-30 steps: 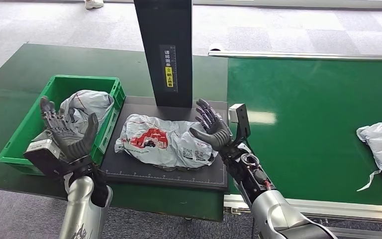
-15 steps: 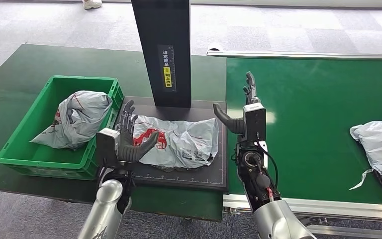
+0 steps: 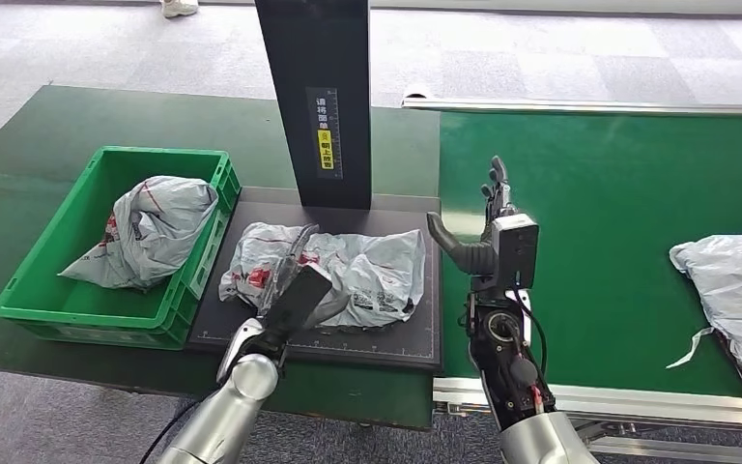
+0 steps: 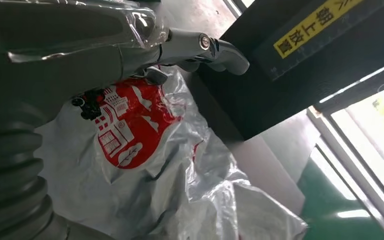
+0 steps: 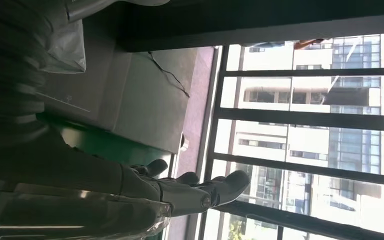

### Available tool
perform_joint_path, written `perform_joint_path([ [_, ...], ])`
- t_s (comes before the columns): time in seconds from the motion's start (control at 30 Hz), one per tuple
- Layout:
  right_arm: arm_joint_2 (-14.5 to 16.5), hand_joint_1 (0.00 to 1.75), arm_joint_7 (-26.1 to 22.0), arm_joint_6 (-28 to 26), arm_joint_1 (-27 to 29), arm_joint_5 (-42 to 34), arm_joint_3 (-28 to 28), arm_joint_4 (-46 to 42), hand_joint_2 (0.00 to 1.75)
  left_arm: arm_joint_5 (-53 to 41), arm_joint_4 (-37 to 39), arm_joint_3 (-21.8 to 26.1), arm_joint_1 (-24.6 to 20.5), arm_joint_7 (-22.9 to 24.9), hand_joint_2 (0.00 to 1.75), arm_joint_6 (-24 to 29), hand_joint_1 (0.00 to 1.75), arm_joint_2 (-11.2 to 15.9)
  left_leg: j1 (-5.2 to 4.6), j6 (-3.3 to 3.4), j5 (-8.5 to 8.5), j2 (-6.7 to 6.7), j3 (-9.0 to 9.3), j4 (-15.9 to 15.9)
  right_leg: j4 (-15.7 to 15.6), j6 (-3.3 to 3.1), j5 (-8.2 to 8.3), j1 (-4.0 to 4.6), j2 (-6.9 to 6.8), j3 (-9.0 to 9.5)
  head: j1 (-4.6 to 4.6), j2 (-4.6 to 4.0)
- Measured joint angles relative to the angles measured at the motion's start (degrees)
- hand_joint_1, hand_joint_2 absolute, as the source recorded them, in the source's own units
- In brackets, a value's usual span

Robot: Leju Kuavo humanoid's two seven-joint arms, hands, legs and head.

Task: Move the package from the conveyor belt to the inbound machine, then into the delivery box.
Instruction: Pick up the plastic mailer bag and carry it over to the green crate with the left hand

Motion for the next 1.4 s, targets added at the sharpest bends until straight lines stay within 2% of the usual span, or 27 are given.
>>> perform_joint_path([
  [0.13, -0.03, 0.00, 4.47, 6.82, 0.00, -1.28, 0.37, 1.27, 1.75, -9.62, 4.79, -2.32, -1.78, 4.64, 1.75, -0.87, 0.00, 0.00, 0.00, 0.00, 0.00, 0.01, 0.00, 0.00, 0.00, 0.00, 0.00, 0.00, 0.00, 0.02, 0.01, 0.00],
  [0.27, -0.04, 0.00, 5.67, 9.93, -0.32, -0.07, 1.27, 3.43, 1.75, -16.74, 9.11, -3.14, -3.60, 8.78, 1.75, -1.23, 0.00, -0.18, 0.00, 0.00, 0.01, -0.02, 0.00, 0.00, 0.00, 0.00, 0.00, 0.00, -0.01, 0.04, 0.01, 0.00],
  [0.3, -0.03, 0.00, 5.99, 10.51, -0.43, 0.05, 1.45, 3.90, 1.75, -17.64, 9.97, -3.20, -3.94, 9.08, 1.75, -1.62, 0.12, -0.23, 0.00, 0.00, 0.01, -0.03, 0.01, 0.00, 0.00, 0.00, 0.00, 0.00, -0.01, 0.05, 0.01, 0.00],
  [0.33, -0.02, 0.00, 6.50, 11.28, -0.53, 0.01, 1.60, 4.40, 1.75, -18.11, 10.65, -3.19, -4.18, 9.00, 1.75, -2.11, 0.48, -0.30, 0.00, 0.00, 0.01, -0.03, 0.01, 0.00, 0.00, 0.00, 0.00, 0.00, -0.01, 0.06, 0.01, 0.00],
  [0.4, 0.00, 0.00, 7.73, 13.32, -0.80, -0.42, 1.77, 5.56, 1.75, -18.45, 11.32, -2.83, -4.34, 8.31, 1.75, -2.88, 1.30, -0.47, 0.00, 0.00, 0.01, -0.05, 0.01, 0.00, 0.00, 0.00, 0.00, 0.00, -0.02, 0.08, 0.01, 0.00],
  [0.43, 0.03, 0.00, 8.39, 14.44, -1.01, -0.77, 1.82, 6.36, 1.75, -18.62, 11.50, -2.53, -4.36, 7.90, 1.75, -3.06, 1.61, -0.57, 0.00, 0.00, 0.01, -0.06, 0.02, 0.00, 0.00, 0.00, 0.00, 0.00, -0.03, 0.09, 0.01, 0.00],
  [0.47, 0.06, 0.00, 8.93, 15.43, -1.29, -1.09, 1.87, 7.27, 1.75, -18.84, 11.65, -2.18, -4.37, 7.56, 1.75, -3.13, 1.68, -0.67, 0.00, 0.00, 0.01, -0.06, 0.02, -0.01, 0.00, 0.00, 0.00, 0.00, -0.04, 0.10, 0.01, 0.00],
  [0.73, 0.51, 0.00, 10.18, 18.10, -4.45, -1.27, 2.36, 13.73, 1.75, -19.31, 11.53, 0.72, -4.35, 5.19, 1.75, -1.03, 1.75, -0.91, 0.00, 0.00, 0.02, -0.06, 0.08, 0.00, 0.00, 0.00, 0.00, 0.00, -0.06, 0.16, 0.01, 0.00],
  [0.93, 0.62, 0.00, 10.64, 17.88, -5.52, -0.45, 3.01, 15.39, 1.75, -12.41, 7.35, 4.67, -2.07, -1.72, 1.75, 7.53, 1.75, -1.28, 0.00, 0.00, 0.01, 0.01, 0.04, 0.00, 0.01, 0.00, 0.00, 0.00, -0.02, 0.07, 0.01, 0.00],
  [1.1, 0.78, 0.00, 10.53, 17.76, -6.18, -0.37, 3.32, 16.29, 1.75, -10.04, 3.97, 7.05, -0.73, -4.17, 1.75, 9.73, 1.75, -1.41, 0.00, 0.00, 0.01, -0.03, 0.01, -0.01, 0.01, 0.00, -0.01, 0.00, -0.07, 0.07, 0.01, 0.00],
  [1.3, 0.91, 0.00, 9.33, 17.92, -7.17, -0.39, 3.86, 17.17, 1.75, -0.01, -2.84, 9.04, 1.34, -16.39, 1.75, 15.25, 1.75, -1.85, 0.00, 0.00, 0.01, -0.04, 0.01, 0.00, 0.01, 0.00, 0.00, 0.00, -0.08, 0.07, 0.01, 0.00],
  [1.4, 1.01, 0.00, 9.16, 17.93, -7.69, -0.40, 4.21, 17.62, 1.75, 1.45, -5.76, 9.45, 1.94, -17.64, 1.75, 15.45, 1.75, -1.92, 0.00, 0.00, 0.01, -0.04, 0.01, 0.00, 0.01, 0.00, 0.00, 0.00, -0.08, 0.07, 0.00, 0.00],
])
